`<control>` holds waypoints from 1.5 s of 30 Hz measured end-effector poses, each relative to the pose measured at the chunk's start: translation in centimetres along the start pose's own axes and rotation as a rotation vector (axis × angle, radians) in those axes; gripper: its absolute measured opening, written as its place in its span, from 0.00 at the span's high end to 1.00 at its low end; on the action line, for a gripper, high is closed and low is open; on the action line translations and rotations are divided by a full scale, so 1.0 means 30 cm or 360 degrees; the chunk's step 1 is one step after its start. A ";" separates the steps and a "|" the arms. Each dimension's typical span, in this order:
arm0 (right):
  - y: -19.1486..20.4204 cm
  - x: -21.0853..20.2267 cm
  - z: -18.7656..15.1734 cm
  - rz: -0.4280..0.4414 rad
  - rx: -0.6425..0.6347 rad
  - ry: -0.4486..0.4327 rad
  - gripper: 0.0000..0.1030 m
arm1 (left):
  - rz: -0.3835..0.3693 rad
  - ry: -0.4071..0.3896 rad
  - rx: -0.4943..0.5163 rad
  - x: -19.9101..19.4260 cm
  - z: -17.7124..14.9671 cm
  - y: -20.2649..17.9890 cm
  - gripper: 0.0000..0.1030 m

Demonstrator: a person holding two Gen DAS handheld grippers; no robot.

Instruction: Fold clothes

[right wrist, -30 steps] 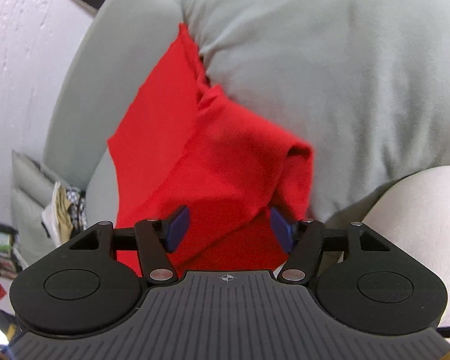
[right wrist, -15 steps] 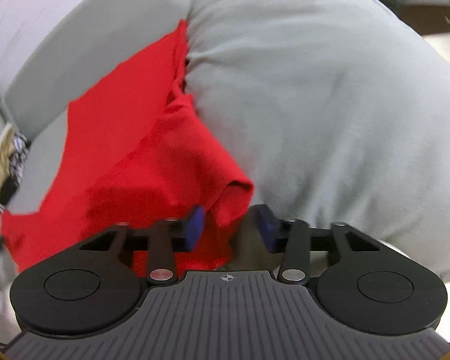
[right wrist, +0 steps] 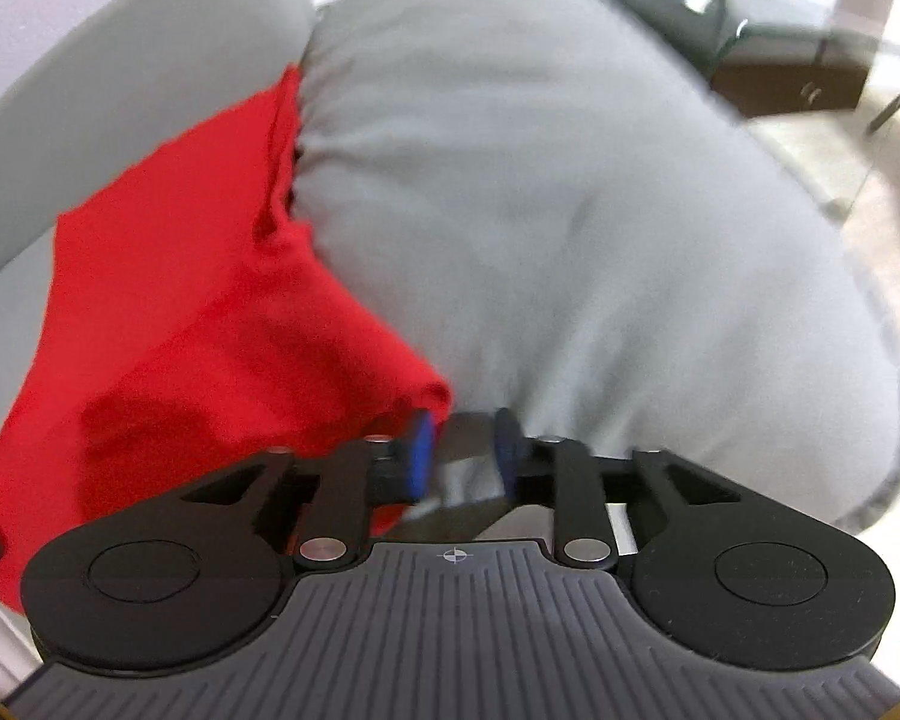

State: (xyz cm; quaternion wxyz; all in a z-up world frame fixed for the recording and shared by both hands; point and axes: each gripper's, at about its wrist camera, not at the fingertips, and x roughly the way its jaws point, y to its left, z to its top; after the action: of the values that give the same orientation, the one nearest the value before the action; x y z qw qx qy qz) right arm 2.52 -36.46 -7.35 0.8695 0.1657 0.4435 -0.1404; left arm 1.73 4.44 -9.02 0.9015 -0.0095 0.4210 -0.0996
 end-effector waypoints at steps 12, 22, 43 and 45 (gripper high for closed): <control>0.303 0.201 -0.084 0.0229 -0.0560 0.0215 0.65 | 0.0045 0.0090 0.0169 0.122 -0.035 -0.158 0.89; 0.286 0.036 -0.032 0.0185 -0.0442 0.0402 0.52 | -0.0140 0.0237 -0.0132 -0.014 -0.061 -0.067 0.86; 0.533 -0.093 -0.011 0.0678 -0.0545 0.0253 0.48 | -0.0147 -0.0355 -0.0931 -0.143 -0.027 0.526 0.65; 0.535 -0.166 0.043 0.0800 -0.0458 0.0117 0.48 | -0.0048 -0.0485 -0.1292 -0.122 -0.065 0.737 0.67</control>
State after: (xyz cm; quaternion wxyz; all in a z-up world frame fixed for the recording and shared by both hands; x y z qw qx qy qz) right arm 6.91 -21.98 0.08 0.8750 0.1503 0.4351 0.1501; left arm 1.76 26.93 -9.73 0.8750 -0.3839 0.2881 0.0634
